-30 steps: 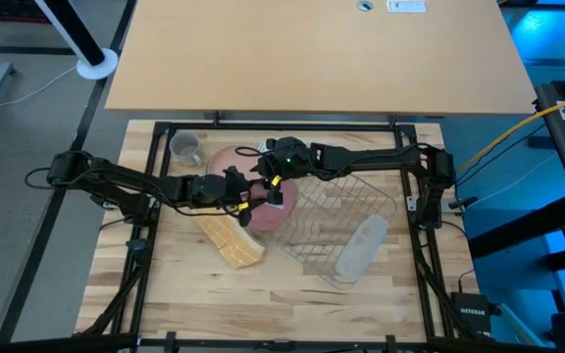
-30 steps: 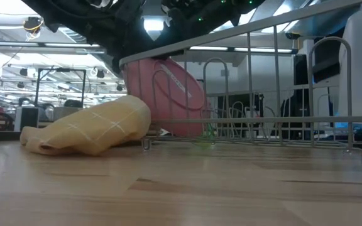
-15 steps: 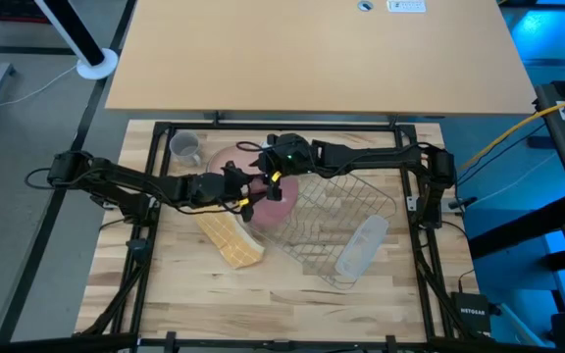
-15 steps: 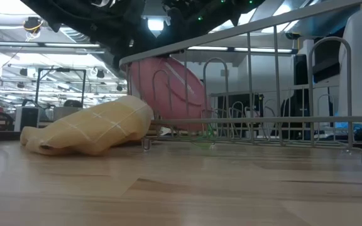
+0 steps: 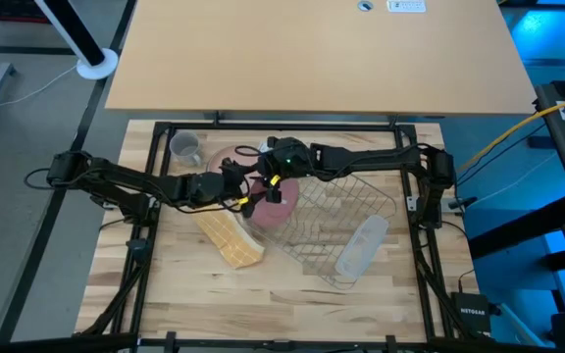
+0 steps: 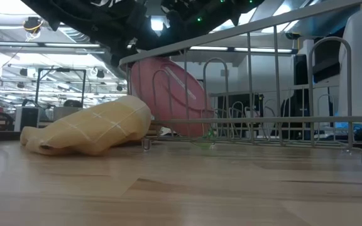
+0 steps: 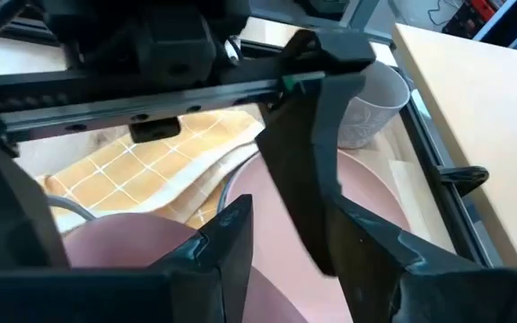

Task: Sort dishes
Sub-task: Put the pink plate in the dish rack

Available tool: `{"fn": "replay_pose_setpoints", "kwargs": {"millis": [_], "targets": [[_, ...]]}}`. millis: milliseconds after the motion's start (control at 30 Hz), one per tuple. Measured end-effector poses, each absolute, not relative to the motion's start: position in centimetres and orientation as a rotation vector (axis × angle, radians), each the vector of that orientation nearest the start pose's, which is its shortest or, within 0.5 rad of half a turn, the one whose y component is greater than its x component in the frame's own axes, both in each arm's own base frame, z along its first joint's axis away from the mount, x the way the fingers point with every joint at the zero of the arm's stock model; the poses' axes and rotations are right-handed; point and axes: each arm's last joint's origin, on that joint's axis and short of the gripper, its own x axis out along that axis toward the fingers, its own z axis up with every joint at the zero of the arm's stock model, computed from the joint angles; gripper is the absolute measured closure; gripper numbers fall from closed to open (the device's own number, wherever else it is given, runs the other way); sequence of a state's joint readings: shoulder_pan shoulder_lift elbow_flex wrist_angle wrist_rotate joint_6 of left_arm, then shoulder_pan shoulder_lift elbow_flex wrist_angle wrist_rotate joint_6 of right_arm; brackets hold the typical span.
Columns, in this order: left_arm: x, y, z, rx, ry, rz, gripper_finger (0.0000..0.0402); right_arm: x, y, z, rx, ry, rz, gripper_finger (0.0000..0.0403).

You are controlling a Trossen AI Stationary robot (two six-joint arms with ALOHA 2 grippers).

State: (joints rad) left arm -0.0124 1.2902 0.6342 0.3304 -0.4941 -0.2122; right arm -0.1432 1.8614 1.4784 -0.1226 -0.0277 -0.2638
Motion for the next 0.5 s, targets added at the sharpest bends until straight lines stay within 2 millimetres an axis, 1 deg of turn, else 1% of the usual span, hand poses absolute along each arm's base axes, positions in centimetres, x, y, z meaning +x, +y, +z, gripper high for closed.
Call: {"fn": "replay_pose_setpoints", "kwargs": {"millis": [200,367,500], "targets": [[25.8,1.2,23.9,-0.084,0.221,0.553,0.0010,42.5,-6.1,27.3,-0.214,0.518,-0.046,0.0260],[25.1,1.2,25.1,0.029,0.210,0.536,0.0010,42.6,-6.1,27.4,-0.214,0.516,-0.046,0.0260],[24.5,1.2,25.9,0.027,0.180,0.530,0.0011,42.6,-6.1,27.5,-0.214,0.507,-0.049,0.0260]]}}
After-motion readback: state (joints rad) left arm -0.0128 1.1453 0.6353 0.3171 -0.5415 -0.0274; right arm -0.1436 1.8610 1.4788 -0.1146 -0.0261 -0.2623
